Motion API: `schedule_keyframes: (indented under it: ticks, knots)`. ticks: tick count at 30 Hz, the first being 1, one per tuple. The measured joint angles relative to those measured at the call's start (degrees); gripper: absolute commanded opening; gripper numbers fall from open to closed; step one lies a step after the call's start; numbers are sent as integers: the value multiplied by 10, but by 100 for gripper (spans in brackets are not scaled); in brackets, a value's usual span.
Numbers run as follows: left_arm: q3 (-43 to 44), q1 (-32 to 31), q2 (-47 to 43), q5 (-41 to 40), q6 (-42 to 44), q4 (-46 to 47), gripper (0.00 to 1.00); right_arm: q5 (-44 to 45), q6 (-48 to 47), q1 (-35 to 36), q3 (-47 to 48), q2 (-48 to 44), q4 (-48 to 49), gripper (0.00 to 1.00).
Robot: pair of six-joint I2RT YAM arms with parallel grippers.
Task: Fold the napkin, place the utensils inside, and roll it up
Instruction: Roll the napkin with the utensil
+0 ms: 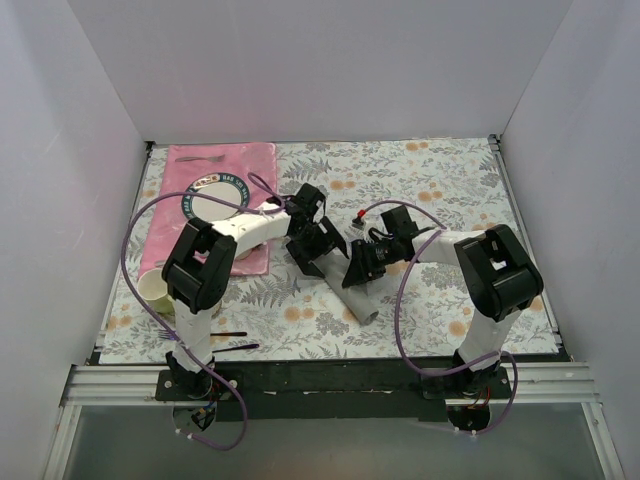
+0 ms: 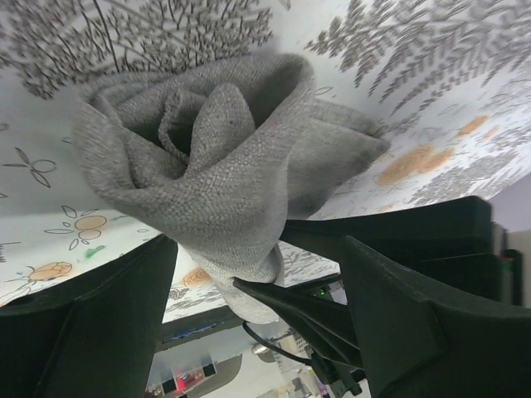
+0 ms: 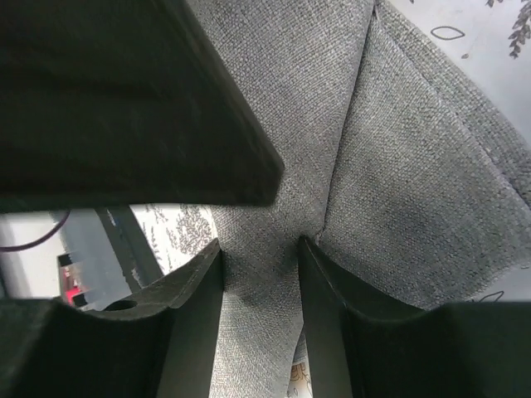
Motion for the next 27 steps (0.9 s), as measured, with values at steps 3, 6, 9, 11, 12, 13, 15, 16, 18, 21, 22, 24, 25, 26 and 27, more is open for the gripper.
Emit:
schedule_keyframes:
  ticks: [3, 6, 9, 11, 12, 13, 15, 16, 18, 21, 22, 24, 25, 26, 27]
  knots:
    - [-8, -16, 8, -1, -6, 7, 72, -17, 0, -8, 0, 5, 0, 48]
    - [-15, -17, 17, -6, -7, 8, 66, -21, -1, -8, 0, 5, -4, 48]
    - [-11, -16, 33, -3, -7, 5, 51, -21, -4, -8, 3, 5, -15, 52]
    - [-9, -15, 35, -6, -5, 0, 45, -16, -8, -8, 11, 5, -34, 58]
    - [-7, -14, 37, -9, -2, -4, 45, -9, -10, -7, 16, 4, -45, 62]
    - [-7, -14, 38, -9, -2, -7, 45, 3, -15, -5, 24, 1, -62, 69]
    - [-5, -14, 39, -10, 1, -11, 44, 49, -27, 5, 39, -15, -101, 77]
    - [-4, -14, 39, -11, 2, -13, 43, 83, -36, 17, 46, -30, -120, 84]
    - [-4, -14, 39, -12, 2, -14, 41, 163, -50, 52, 59, -68, -151, 87]
    - [-4, -14, 39, -12, 3, -17, 40, 284, -65, 125, 77, -119, -177, 91]
    - [-4, -14, 39, -12, 3, -17, 40, 328, -68, 153, 82, -130, -183, 91]
    - [-4, -13, 39, -9, 2, -17, 40, 413, -73, 212, 91, -140, -190, 92]
    - [-4, -12, 39, -8, 1, -17, 40, 445, -76, 235, 93, -139, -194, 91]
    - [-4, -11, 39, -7, 1, -17, 40, 476, -77, 257, 96, -135, -199, 91]
    - [-4, -11, 39, -5, 0, -17, 40, 505, -78, 276, 96, -129, -203, 91]
